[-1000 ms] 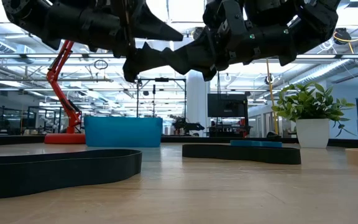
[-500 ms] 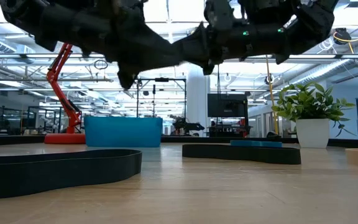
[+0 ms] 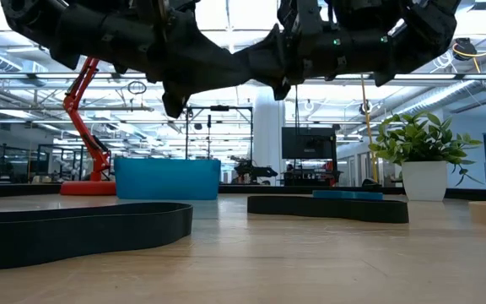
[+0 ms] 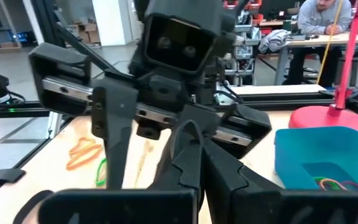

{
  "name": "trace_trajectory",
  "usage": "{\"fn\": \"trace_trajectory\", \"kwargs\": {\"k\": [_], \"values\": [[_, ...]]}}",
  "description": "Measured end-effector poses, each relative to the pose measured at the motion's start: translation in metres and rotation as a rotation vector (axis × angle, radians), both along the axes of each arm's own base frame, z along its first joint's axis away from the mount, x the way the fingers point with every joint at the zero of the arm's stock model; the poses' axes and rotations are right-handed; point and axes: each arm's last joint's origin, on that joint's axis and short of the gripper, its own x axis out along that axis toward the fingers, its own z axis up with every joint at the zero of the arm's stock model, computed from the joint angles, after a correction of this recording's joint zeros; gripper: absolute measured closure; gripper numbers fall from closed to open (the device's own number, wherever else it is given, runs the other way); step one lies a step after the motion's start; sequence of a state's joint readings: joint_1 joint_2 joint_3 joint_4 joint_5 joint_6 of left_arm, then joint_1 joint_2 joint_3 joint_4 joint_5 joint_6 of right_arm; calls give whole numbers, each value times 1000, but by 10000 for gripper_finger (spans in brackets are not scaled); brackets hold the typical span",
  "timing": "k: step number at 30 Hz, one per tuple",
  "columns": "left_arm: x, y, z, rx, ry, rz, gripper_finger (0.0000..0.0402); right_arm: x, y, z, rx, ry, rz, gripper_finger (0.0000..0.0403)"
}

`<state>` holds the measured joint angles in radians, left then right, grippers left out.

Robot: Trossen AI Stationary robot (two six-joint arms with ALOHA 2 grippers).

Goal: Pick and place rubber bands into bin
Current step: Put the black rubber band into the blue bin

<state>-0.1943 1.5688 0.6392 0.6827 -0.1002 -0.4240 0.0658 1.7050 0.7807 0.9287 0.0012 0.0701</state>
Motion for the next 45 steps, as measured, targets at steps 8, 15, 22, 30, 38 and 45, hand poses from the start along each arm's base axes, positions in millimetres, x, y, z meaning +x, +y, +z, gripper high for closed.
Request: {"fn": "trace_trajectory", "kwargs": {"k": [8, 15, 22, 30, 38, 45], "values": [[1, 4, 2, -2, -26, 23, 304, -1, 8, 1, -2, -9, 26, 403], [2, 5, 5, -6, -50, 28, 304, -1, 9, 1, -6, -7, 30, 403], [2, 5, 4, 0, -41, 39, 304, -1, 9, 1, -4, -6, 31, 403], [1, 6, 1, 18, -9, 43, 304, -1, 9, 2, -2, -24, 31, 403], [1, 6, 2, 7, -20, 56, 304, -1, 9, 2, -2, -23, 31, 403], [1, 6, 2, 2, -25, 59, 300, -1, 9, 1, -3, -16, 31, 403]]}}
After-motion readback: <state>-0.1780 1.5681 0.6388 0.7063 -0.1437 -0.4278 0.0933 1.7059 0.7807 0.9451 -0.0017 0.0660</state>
